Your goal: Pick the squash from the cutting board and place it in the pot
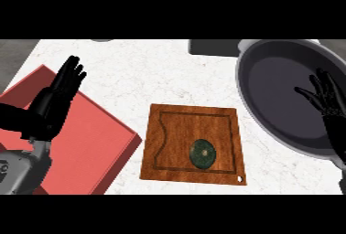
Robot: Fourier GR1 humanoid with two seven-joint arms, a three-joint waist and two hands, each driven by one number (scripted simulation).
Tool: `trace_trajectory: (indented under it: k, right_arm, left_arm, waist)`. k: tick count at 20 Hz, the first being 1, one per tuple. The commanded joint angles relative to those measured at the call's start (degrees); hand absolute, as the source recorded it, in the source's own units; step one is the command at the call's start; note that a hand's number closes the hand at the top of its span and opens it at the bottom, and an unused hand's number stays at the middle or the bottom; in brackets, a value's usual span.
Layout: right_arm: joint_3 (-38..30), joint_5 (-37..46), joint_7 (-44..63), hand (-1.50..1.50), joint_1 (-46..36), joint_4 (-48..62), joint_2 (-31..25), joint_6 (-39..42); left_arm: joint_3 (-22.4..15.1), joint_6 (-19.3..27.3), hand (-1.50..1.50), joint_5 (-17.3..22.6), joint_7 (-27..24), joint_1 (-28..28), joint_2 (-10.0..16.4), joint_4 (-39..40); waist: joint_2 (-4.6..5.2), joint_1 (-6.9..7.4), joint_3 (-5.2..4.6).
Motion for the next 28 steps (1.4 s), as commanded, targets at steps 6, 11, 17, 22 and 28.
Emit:
trace_trajectory:
  k: [6,11,17,22,28]
  right_arm:
    - [25.26,12.53,15.18,1.50,-2.08,-2.04,9.76,-0.97]
    - [18.87,27.36,-3.06,-1.50,2.54,-5.69,18.70,-27.43]
    - [31.88,36.56,-4.43,-1.50,10.62,-13.40,23.30,-32.27]
    - [31.88,42.39,20.15,-1.50,11.78,-20.37,15.74,-23.23]
    - [32.30,42.71,38.58,-1.50,5.91,-23.42,19.88,-15.84]
  left_arm:
    - [-9.47,-5.09,0.00,-2.72,2.09,7.60,-2.95,7.14]
    - [-8.01,-5.83,0.00,-0.66,2.69,9.75,-2.74,8.43]
    - [-10.08,-4.51,0.00,-3.24,3.10,9.19,-6.59,9.63]
    - [-8.83,-5.05,0.00,-3.22,2.59,10.65,-5.55,8.87]
    - [-8.78,-5.37,0.00,-4.12,3.50,9.82,-6.40,8.01]
  waist:
    - [0.75,-1.37,1.01]
    - [-0.01,-4.82,1.41]
    - [-0.06,-4.35,1.23]
    - [-0.16,-4.74,1.00]
    - [0.12,-3.22,1.16]
